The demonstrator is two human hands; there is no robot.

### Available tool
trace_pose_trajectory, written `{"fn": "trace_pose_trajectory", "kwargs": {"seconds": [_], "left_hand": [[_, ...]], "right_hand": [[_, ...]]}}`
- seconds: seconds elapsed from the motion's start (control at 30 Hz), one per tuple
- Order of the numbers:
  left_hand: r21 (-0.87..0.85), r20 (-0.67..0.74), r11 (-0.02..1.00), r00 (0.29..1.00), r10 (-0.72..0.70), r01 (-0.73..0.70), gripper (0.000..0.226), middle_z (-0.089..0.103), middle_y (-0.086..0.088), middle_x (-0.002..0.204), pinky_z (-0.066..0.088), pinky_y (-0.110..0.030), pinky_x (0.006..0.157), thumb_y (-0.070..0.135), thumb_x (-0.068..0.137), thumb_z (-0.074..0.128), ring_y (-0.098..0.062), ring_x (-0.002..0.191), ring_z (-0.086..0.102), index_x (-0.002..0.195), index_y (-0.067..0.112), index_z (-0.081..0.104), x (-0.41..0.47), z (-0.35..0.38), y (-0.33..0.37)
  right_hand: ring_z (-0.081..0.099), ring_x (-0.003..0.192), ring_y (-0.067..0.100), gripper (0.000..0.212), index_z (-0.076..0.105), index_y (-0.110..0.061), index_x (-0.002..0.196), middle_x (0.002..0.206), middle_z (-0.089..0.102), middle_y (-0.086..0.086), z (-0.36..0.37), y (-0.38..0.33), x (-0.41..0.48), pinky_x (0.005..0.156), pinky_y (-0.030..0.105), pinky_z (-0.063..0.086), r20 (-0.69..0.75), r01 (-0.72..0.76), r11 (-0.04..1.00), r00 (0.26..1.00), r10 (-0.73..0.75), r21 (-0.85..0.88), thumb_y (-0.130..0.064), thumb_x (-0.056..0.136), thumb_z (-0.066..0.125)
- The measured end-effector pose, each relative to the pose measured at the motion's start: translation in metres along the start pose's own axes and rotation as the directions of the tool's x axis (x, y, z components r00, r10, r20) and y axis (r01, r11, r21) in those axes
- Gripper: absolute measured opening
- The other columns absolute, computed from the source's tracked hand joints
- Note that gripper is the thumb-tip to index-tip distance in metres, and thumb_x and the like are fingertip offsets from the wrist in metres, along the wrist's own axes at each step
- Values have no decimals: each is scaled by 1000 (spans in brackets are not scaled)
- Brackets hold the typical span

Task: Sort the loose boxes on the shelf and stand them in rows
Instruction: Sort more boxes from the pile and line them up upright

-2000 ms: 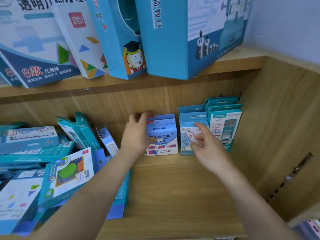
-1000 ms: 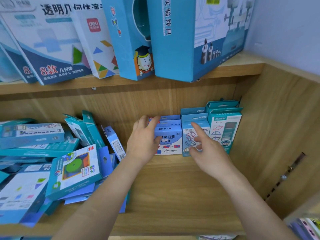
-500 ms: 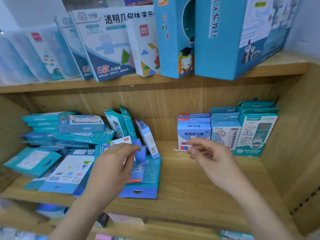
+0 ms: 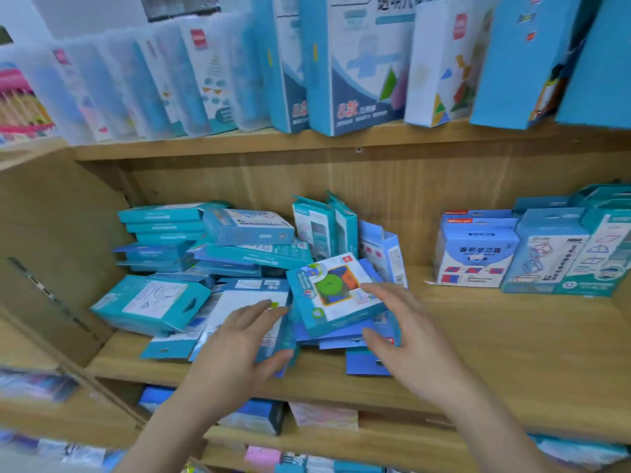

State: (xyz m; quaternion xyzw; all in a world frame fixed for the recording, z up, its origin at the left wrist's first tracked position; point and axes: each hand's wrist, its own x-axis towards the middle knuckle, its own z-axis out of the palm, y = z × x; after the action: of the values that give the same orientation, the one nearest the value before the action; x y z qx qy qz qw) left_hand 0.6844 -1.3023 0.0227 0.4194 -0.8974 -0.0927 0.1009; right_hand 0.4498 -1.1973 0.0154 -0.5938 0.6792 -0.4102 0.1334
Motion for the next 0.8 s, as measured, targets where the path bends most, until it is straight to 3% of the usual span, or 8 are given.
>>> {"fn": "trace_pose_trajectory", "kwargs": {"seconds": [0.1,0.2,0.33,0.4,0.5,0.63,0.8], "left_hand": [[28,33,998,998,58,-58,79,33,9,151,32,-37,111,77,72,31,-14,138,31,141,39,34,1,13,-21],[42,46,997,997,66,-68,73,36,6,150,39,-46,105,77,77,30,-19,136,37,138,37,40,1,25,-31],[35,9,994,994,106,-107,70,45,2,145,43,-45,102,75,82,28,-22,130,46,132,32,50,-1,27,-31],[-46,-21,994,995,98,-98,81,41,5,148,37,-44,107,83,77,18,-18,135,40,133,34,49,0,24,-31],[-111,-45,991,996,72,-76,90,37,11,149,30,-38,111,87,72,8,-11,138,30,136,36,46,7,19,-30],[-181,-56,981,996,65,-74,78,47,13,140,33,-27,104,73,77,16,-9,128,38,135,31,46,17,14,-18],[-262,-41,963,998,50,-59,57,56,7,124,39,-29,89,62,90,35,-13,114,45,136,28,38,28,13,9]], "right_hand": [[14,142,10,80,17,-52,140,149,21,-10,20,-12,0,110,16,14,84,-61,991,994,72,-119,-38,80,68],[6,145,18,88,14,-52,143,157,9,-4,33,-21,6,115,32,17,13,-153,961,987,161,-232,-63,71,64],[3,146,23,102,6,-50,142,158,4,1,48,-35,22,113,49,25,-13,-347,883,932,361,-317,-89,54,44],[6,145,25,105,4,-47,143,157,5,3,55,-42,27,110,49,29,-31,-390,841,912,409,-376,-89,56,46],[21,137,29,101,15,-39,142,151,19,8,63,-46,30,106,45,34,-107,-406,820,911,399,-404,-81,59,52],[30,126,26,101,28,-36,137,139,31,2,61,-44,25,99,34,35,-159,-383,875,923,351,-295,-75,48,56],[33,125,15,107,36,-31,136,134,37,-7,45,-27,11,98,24,32,-206,-322,939,934,293,-124,-71,39,57]]}}
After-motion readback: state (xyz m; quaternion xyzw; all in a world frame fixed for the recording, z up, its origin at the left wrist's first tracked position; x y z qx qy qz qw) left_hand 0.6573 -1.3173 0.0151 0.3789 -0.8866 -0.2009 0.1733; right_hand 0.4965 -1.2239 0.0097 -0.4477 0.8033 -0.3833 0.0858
